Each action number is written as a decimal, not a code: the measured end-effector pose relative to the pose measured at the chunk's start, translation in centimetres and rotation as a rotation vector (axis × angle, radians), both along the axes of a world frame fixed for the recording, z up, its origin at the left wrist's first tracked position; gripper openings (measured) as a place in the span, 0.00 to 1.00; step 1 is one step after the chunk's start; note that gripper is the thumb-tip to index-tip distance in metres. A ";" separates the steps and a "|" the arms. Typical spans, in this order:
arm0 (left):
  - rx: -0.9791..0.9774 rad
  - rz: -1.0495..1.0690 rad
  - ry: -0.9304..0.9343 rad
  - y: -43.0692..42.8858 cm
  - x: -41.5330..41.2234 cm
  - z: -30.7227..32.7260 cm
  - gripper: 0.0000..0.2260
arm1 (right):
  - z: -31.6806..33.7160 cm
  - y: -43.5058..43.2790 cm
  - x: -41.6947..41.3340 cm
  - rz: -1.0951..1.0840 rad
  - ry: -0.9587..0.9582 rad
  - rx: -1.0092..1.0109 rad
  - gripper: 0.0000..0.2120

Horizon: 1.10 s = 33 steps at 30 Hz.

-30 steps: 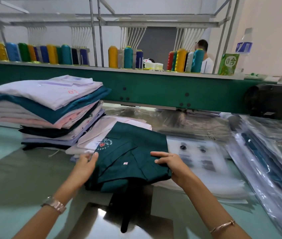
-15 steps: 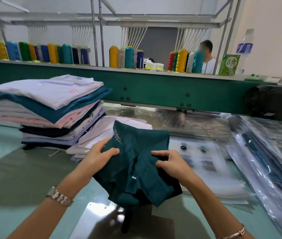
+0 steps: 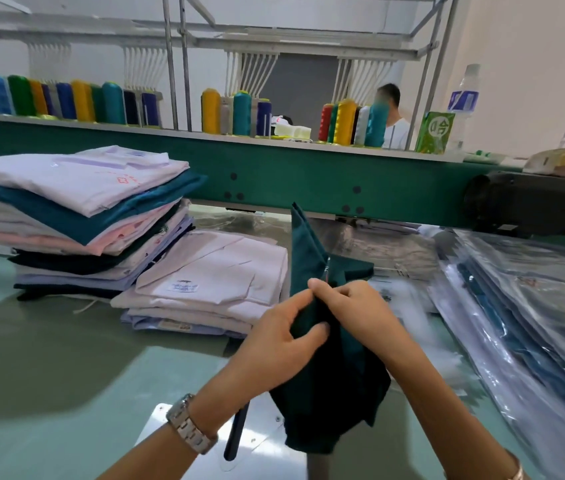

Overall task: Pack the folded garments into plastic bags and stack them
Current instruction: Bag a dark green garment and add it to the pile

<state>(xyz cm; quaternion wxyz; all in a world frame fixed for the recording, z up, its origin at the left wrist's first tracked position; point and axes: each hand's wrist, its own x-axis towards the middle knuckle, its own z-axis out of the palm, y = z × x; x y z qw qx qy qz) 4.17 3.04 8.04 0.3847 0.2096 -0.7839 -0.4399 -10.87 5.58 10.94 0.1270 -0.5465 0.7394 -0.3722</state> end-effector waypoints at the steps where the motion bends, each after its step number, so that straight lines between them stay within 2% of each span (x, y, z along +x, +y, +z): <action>1: -0.011 -0.025 0.010 0.5 -0.5 -0.2 0.12 | 0.2 0.4 -0.4 -0.034 0.028 -0.004 0.25; 2: -0.021 -0.045 0.014 1.0 -1.1 -0.2 0.09 | 0.5 0.8 -0.9 -0.065 0.056 -0.017 0.24; 5: -0.001 -0.125 0.018 1.7 -2.9 -0.5 0.11 | 1.0 1.9 -2.6 -0.099 0.074 -0.047 0.24; 8: 0.212 -0.214 0.119 1.2 -4.5 -0.6 0.08 | 1.6 3.5 -4.7 -0.129 0.108 0.011 0.22; 9: 0.227 -0.226 0.154 0.9 -4.7 -0.9 0.07 | 1.7 4.1 -5.4 -0.135 0.107 0.034 0.21; 10: 0.189 -0.236 0.188 0.5 -4.7 -1.4 0.06 | 1.8 4.7 -6.1 -0.132 0.098 0.056 0.20; 12: -0.022 -0.170 0.146 -0.5 -4.2 -2.5 0.03 | 2.0 5.9 -7.2 -0.111 0.077 0.102 0.18; 15: -0.456 0.093 -0.102 -3.7 -3.9 -4.6 0.09 | 2.3 7.4 -8.5 -0.108 0.066 0.164 0.16; 17: -0.595 0.153 -0.318 -5.7 -3.8 -5.5 0.12 | 2.3 8.1 -9.1 -0.109 0.057 0.186 0.16; 20: -0.606 0.107 -0.570 -7.9 -4.0 -6.9 0.19 | 2.1 8.5 -9.5 -0.120 0.052 0.193 0.17; 23: -0.579 0.068 -0.663 -9.2 -4.6 -7.5 0.22 | 2.1 8.6 -9.6 -0.122 0.054 0.189 0.17; 25: -0.528 0.076 -0.645 -9.7 -4.8 -7.7 0.21 | 2.0 8.6 -9.4 -0.110 0.055 0.199 0.16; 29: -0.475 0.091 -0.575 -10.4 -5.0 -7.5 0.11 | 1.9 8.9 -9.0 -0.082 0.052 0.213 0.15; 32: -0.589 0.106 -0.524 -10.4 -5.2 -7.2 0.06 | 1.7 9.4 -8.6 -0.050 0.040 0.202 0.16; 33: -0.659 0.108 -0.512 -10.3 -5.2 -7.1 0.08 | 1.6 9.6 -8.4 -0.033 0.038 0.198 0.17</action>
